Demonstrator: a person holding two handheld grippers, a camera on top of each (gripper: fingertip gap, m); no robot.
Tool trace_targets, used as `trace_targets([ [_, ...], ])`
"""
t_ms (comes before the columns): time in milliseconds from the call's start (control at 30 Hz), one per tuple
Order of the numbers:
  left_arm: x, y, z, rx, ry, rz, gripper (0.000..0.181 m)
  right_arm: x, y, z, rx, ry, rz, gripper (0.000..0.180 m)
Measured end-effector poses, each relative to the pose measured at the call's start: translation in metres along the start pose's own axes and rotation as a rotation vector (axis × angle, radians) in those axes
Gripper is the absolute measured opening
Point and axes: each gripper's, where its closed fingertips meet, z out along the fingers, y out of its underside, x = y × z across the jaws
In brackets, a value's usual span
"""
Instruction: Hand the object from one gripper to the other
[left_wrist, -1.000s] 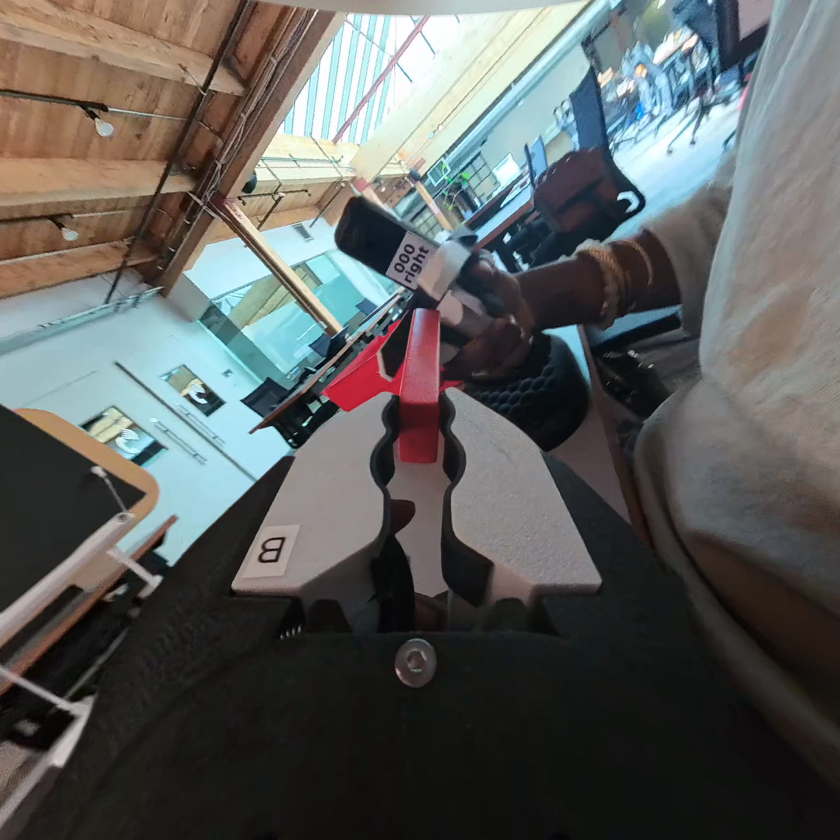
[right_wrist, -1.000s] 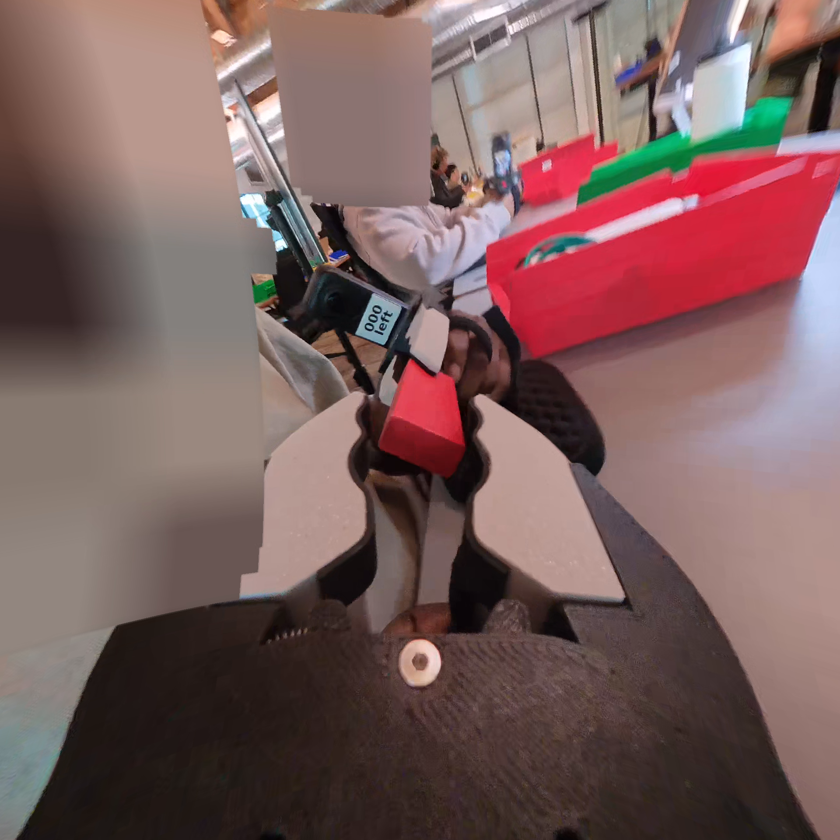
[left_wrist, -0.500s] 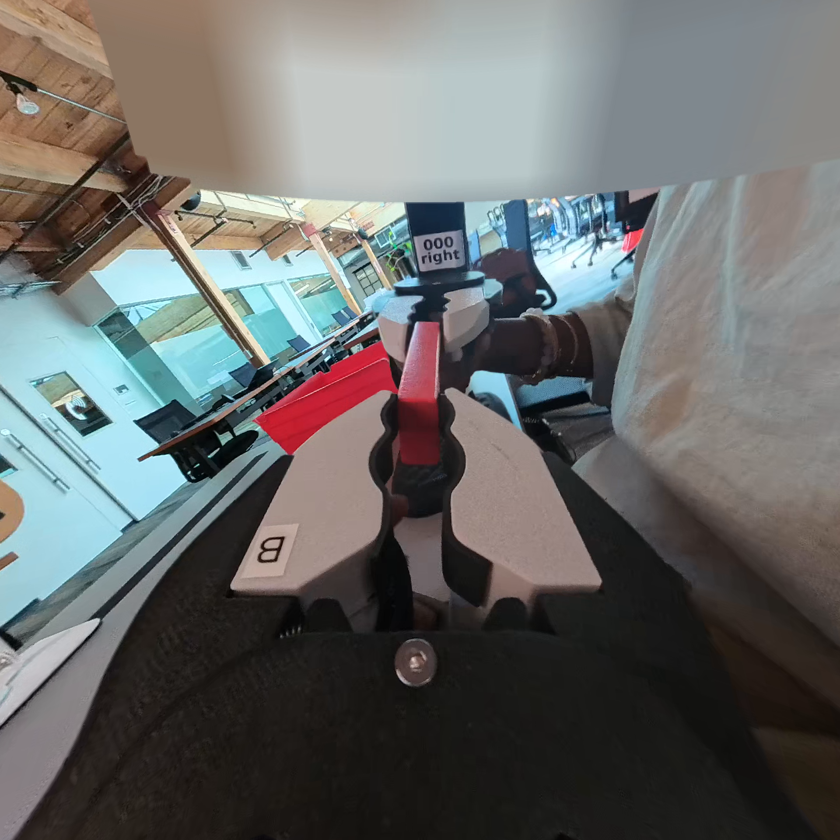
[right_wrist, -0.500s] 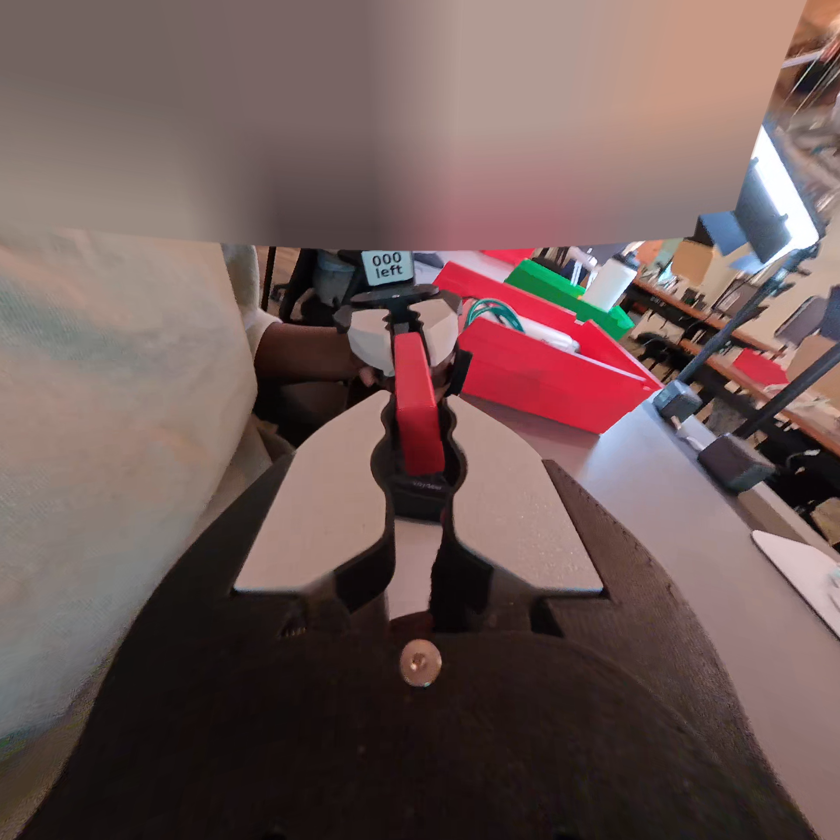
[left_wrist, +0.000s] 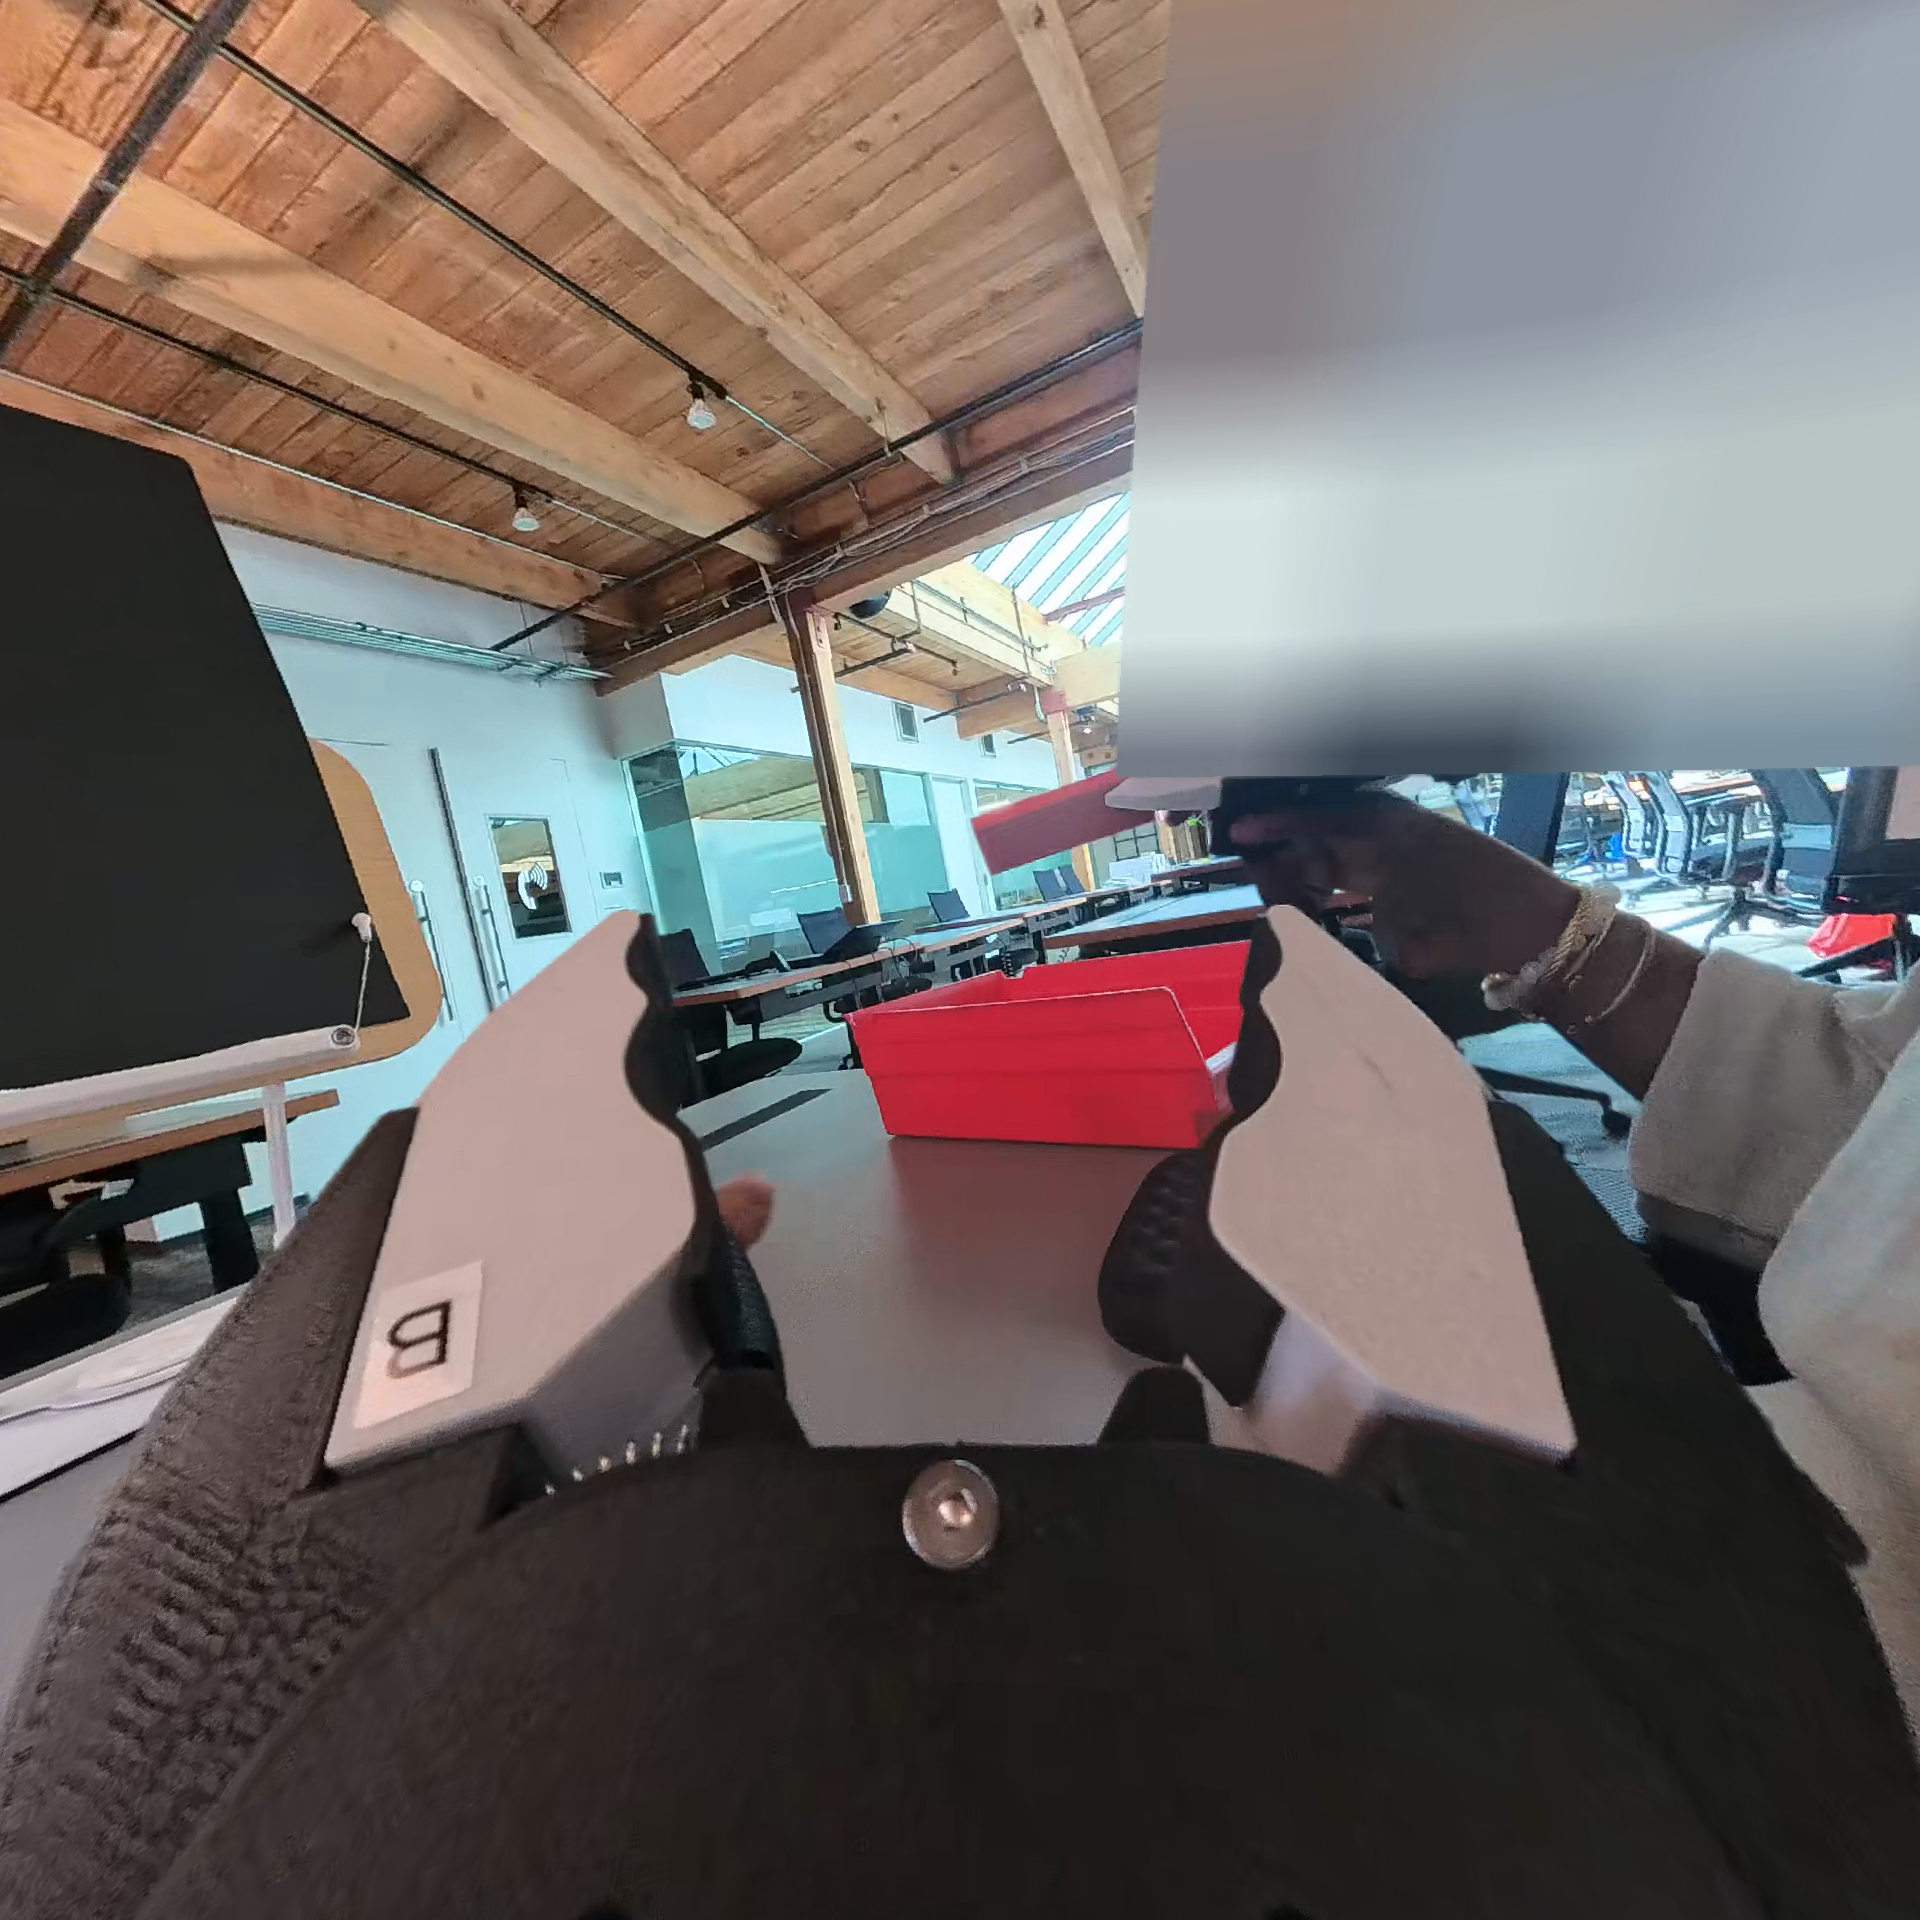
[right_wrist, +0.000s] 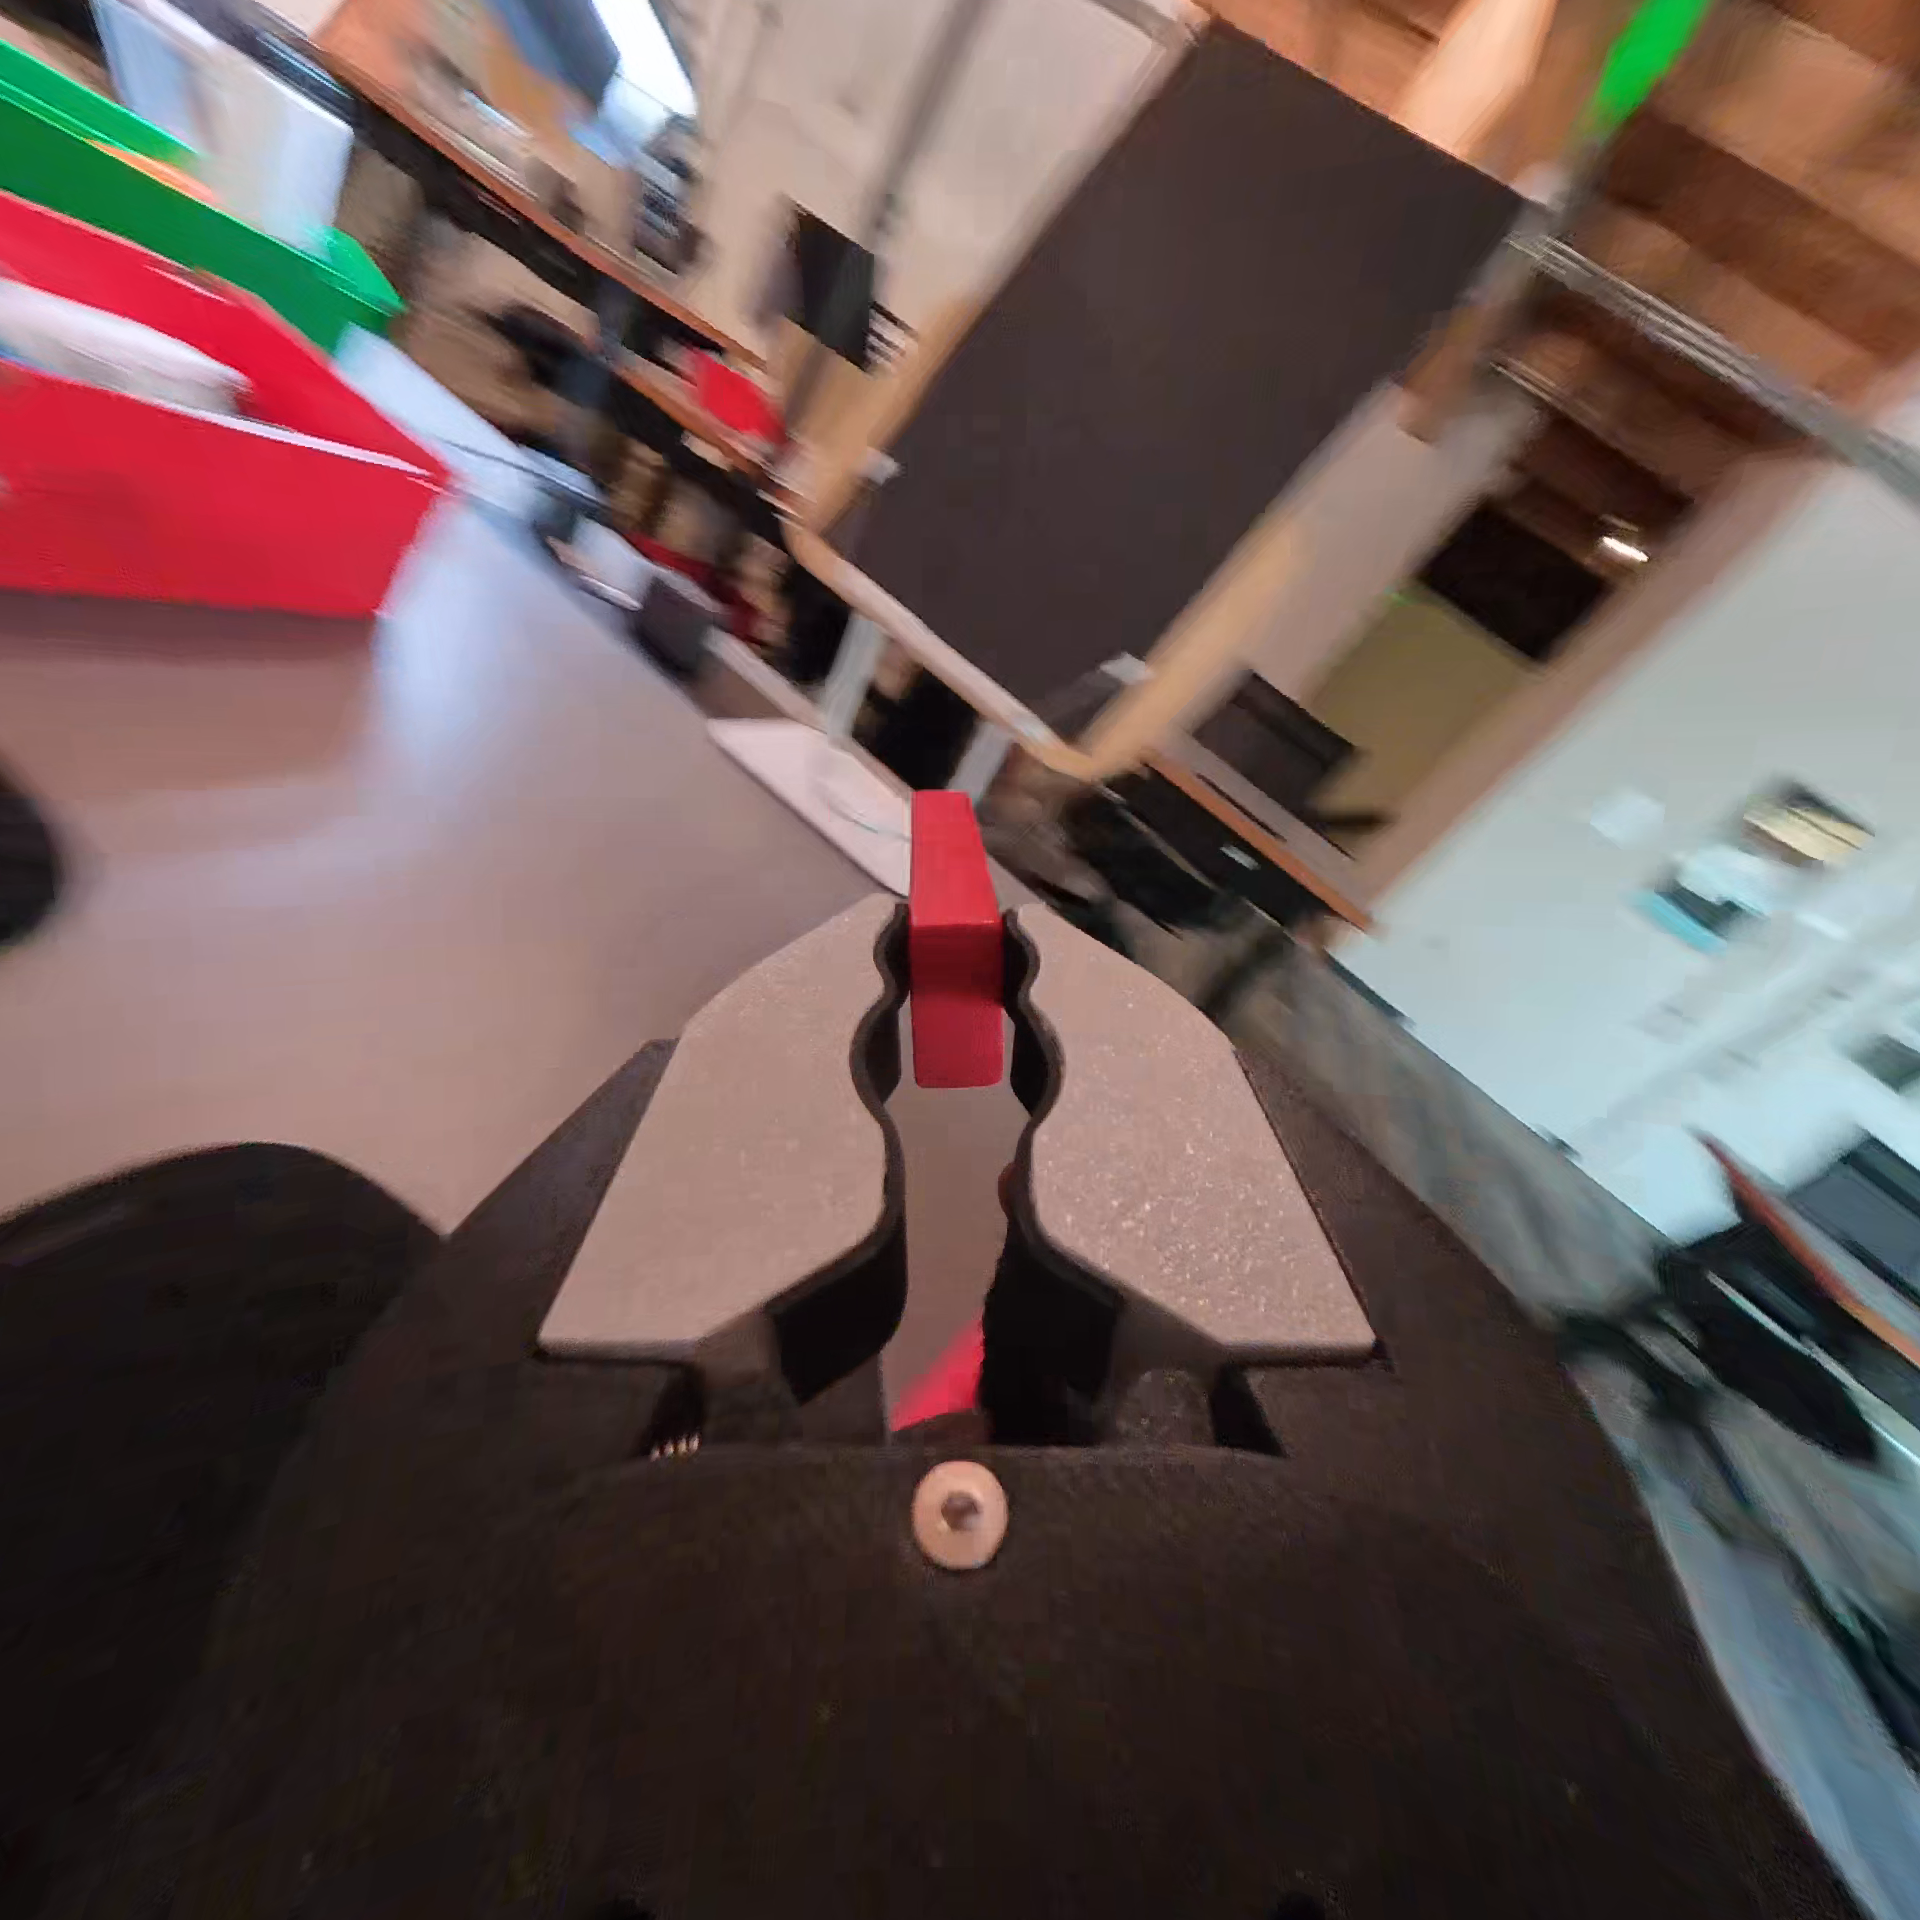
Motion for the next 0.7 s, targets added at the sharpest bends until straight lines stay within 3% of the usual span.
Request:
trace_targets([
  [100, 0.003, 0.001, 0.001, -0.002, 0.021, -0.01, 0.112, 0.054, 0.042, -0.011, -0.163, 0.215, -0.014, 0.016],
  [200, 0.003, 0.005, 0.002, -0.022, 0.032, -0.03, 0.112, 0.08, 0.089, -0.011, -0.288, 0.293, 0.075, 0.016],
  [467, 0.01, 0.031, 0.006, -0.168, 0.048, 0.126, 0.112, 0.096, 0.203, 0.006, -0.647, 0.298, 0.295, 0.016],
  [700, 0.006, 0.028, 0.005, -0.153, 0.027, 0.132, 0.11, 0.092, 0.233, -0.005, -0.81, 0.291, 0.308, 0.016],
])
